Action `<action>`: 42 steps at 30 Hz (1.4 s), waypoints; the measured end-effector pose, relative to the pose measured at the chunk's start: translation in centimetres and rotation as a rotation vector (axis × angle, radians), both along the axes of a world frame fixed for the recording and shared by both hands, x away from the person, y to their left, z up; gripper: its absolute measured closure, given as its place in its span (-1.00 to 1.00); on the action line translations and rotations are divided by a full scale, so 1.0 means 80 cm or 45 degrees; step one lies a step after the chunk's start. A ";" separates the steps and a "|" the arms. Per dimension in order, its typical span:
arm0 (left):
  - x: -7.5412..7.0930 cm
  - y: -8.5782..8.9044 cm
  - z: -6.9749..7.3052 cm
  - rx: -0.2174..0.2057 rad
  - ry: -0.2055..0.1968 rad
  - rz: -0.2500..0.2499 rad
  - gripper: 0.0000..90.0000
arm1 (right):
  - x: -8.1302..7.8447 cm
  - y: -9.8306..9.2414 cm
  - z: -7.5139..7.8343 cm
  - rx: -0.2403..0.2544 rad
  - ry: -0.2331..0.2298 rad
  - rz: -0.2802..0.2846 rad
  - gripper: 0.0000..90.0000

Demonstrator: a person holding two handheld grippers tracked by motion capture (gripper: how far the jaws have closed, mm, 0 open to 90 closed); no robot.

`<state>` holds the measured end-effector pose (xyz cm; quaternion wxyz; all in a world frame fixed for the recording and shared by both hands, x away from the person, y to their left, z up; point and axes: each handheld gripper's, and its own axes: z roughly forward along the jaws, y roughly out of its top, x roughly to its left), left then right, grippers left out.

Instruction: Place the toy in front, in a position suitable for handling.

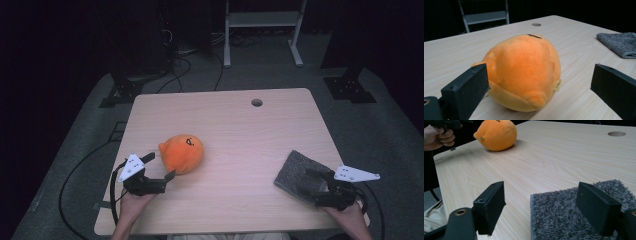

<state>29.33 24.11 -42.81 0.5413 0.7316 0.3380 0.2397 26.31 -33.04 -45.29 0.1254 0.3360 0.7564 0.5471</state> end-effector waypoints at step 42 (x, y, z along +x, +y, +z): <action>0.100 -0.046 -0.015 0.142 0.094 0.027 -0.66 | -0.005 0.001 0.001 -0.002 0.010 0.024 -0.52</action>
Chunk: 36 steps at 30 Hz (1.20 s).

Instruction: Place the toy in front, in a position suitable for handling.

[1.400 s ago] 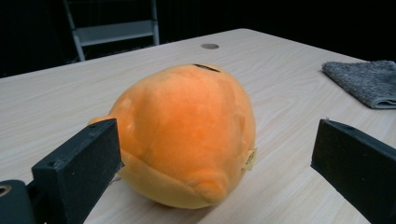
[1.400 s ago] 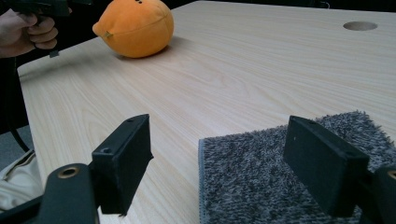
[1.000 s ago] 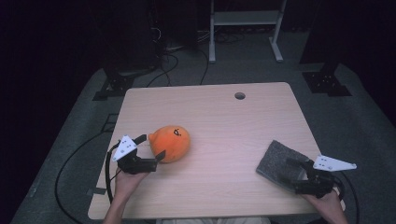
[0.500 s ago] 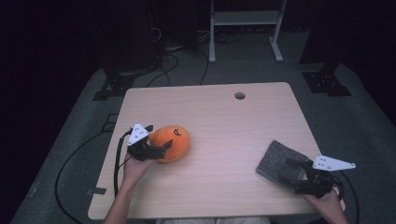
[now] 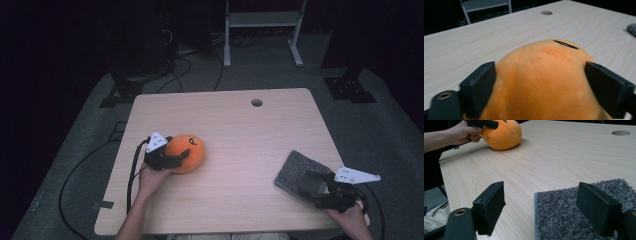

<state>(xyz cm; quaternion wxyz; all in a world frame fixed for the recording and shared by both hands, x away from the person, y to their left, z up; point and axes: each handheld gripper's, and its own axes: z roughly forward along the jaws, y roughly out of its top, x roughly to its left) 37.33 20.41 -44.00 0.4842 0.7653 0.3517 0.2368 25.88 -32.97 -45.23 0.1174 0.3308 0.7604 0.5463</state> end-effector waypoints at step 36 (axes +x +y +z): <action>-0.031 -0.095 0.036 -0.126 -0.039 -0.300 -0.04 | 0.001 0.001 0.000 -0.005 -0.002 0.016 -0.50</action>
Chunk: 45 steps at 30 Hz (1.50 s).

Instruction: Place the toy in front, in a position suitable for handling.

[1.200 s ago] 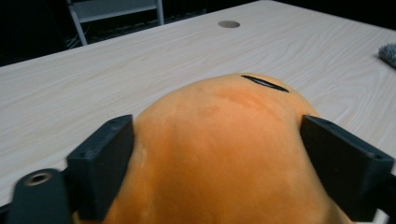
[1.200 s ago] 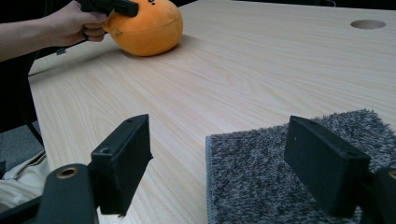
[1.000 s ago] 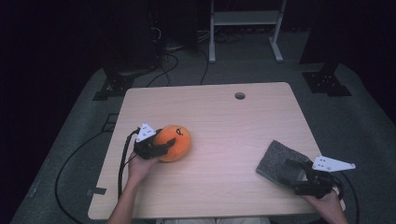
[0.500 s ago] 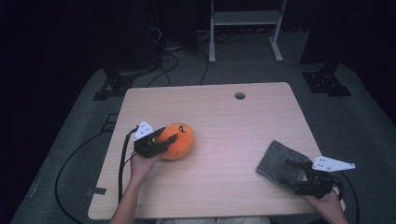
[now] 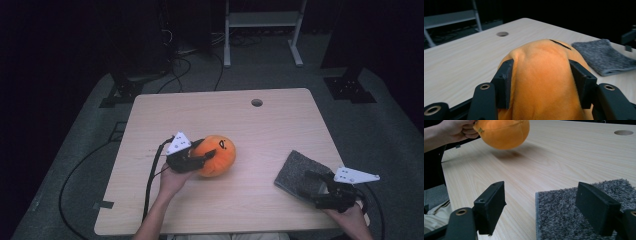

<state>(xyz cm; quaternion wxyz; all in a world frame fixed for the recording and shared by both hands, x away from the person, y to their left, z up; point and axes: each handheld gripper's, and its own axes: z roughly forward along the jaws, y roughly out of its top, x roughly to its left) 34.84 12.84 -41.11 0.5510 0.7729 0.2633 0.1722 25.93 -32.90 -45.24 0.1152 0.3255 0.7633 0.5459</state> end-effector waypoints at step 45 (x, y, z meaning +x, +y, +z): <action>-0.035 -0.006 -0.016 0.066 0.045 -0.120 -0.76 | 0.069 0.029 -0.017 -0.294 0.103 -0.031 -0.39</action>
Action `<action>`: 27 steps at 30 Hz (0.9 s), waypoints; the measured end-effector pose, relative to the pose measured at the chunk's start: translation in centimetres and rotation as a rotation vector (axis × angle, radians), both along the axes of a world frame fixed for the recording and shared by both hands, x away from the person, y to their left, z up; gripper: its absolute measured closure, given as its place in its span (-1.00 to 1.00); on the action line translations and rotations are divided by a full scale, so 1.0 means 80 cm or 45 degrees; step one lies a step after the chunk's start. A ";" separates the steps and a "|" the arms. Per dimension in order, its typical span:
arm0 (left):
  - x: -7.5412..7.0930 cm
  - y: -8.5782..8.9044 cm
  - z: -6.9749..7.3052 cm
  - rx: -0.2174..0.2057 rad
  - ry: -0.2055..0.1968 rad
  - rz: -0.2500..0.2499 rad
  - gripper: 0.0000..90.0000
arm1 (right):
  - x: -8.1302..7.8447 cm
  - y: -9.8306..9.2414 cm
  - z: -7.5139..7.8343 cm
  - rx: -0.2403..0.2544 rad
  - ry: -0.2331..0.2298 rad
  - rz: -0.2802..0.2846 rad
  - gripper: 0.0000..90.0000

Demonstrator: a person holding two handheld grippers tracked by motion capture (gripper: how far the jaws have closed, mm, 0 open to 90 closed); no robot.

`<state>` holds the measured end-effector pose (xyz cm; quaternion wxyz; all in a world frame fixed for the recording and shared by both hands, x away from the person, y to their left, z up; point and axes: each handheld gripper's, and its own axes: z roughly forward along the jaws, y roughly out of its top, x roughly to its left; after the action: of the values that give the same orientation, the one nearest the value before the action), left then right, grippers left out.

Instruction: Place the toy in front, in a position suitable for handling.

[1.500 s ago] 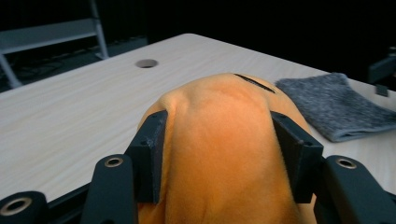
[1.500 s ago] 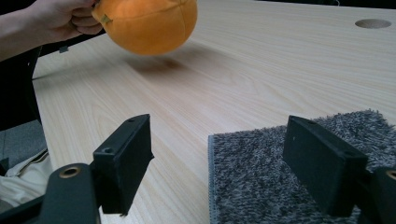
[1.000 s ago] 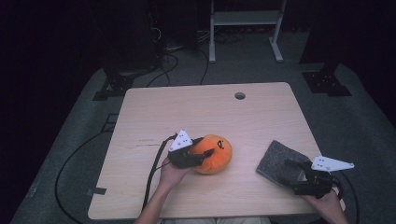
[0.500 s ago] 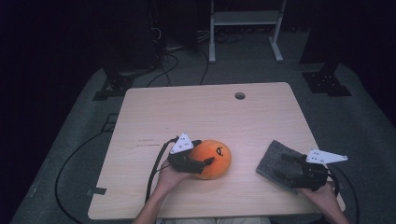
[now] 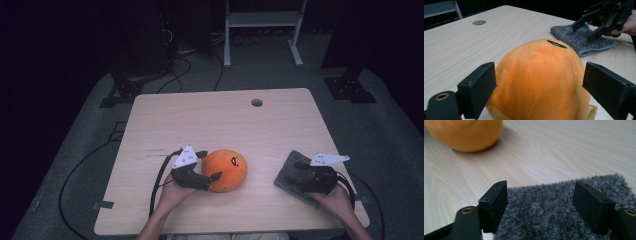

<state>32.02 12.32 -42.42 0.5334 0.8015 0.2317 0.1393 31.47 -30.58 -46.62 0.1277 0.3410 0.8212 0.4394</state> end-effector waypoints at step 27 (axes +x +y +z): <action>-0.005 0.018 -0.007 0.021 0.035 -0.051 -0.68 | 0.001 0.010 0.016 -0.031 -0.006 -0.016 0.77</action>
<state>31.58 13.75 -42.94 0.5263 0.8121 0.2217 0.1196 31.57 -29.81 -45.34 0.1364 0.3436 0.8240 0.4295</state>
